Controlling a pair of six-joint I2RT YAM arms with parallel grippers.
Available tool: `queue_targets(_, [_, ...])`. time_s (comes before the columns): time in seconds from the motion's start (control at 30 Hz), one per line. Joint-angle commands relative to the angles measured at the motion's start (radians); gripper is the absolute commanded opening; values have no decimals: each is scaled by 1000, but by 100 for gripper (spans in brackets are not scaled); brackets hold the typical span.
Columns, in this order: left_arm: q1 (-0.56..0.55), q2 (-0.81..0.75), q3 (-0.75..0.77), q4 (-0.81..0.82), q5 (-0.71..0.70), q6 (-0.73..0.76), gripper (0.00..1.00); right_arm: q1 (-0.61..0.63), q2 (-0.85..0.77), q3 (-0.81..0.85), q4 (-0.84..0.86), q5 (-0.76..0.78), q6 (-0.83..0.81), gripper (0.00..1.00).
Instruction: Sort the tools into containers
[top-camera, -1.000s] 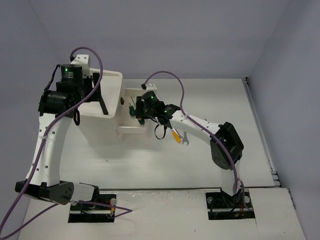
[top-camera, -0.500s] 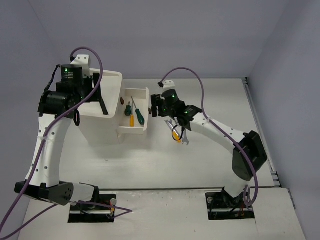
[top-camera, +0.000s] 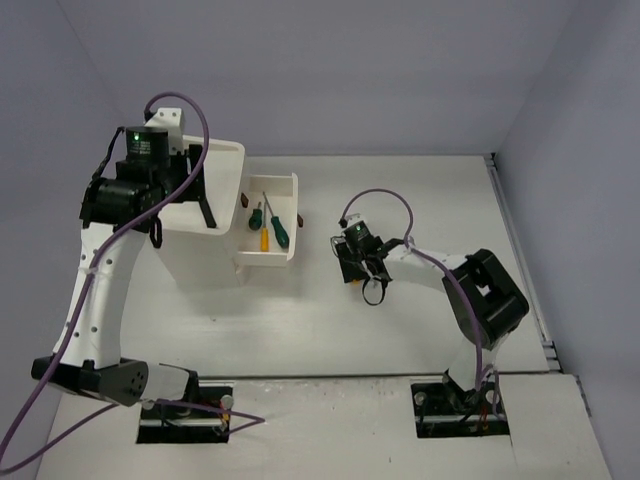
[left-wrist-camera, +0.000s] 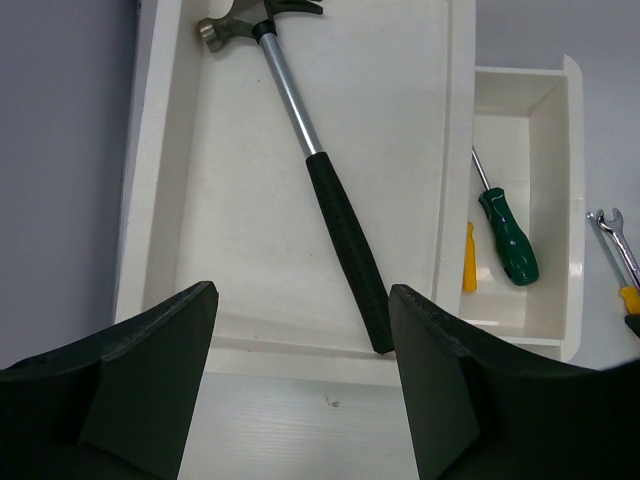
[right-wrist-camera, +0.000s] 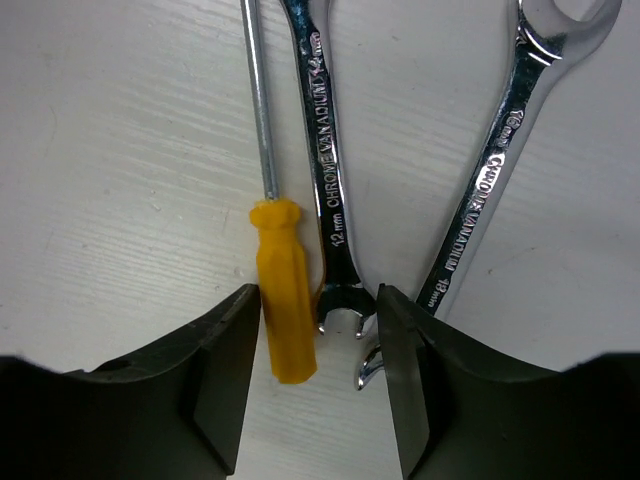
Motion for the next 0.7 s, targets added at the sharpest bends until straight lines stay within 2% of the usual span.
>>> queue_targets(0.0, [-8,0,42,27,0,-5,66,2,31,14,17,-30,-5,44])
queue_targets(0.17, [-10,5,38,27,0,-6,66,17,41,14,16,-27,-5,43])
queue_targets(0.43, [-10,12,47,27,-4,-6,66,41,-11,49,8,80,-5,53])
queue_targets(0.67, [-10,17,44,28,-7,-5,66,62,-14,88,-5,143,-23,53])
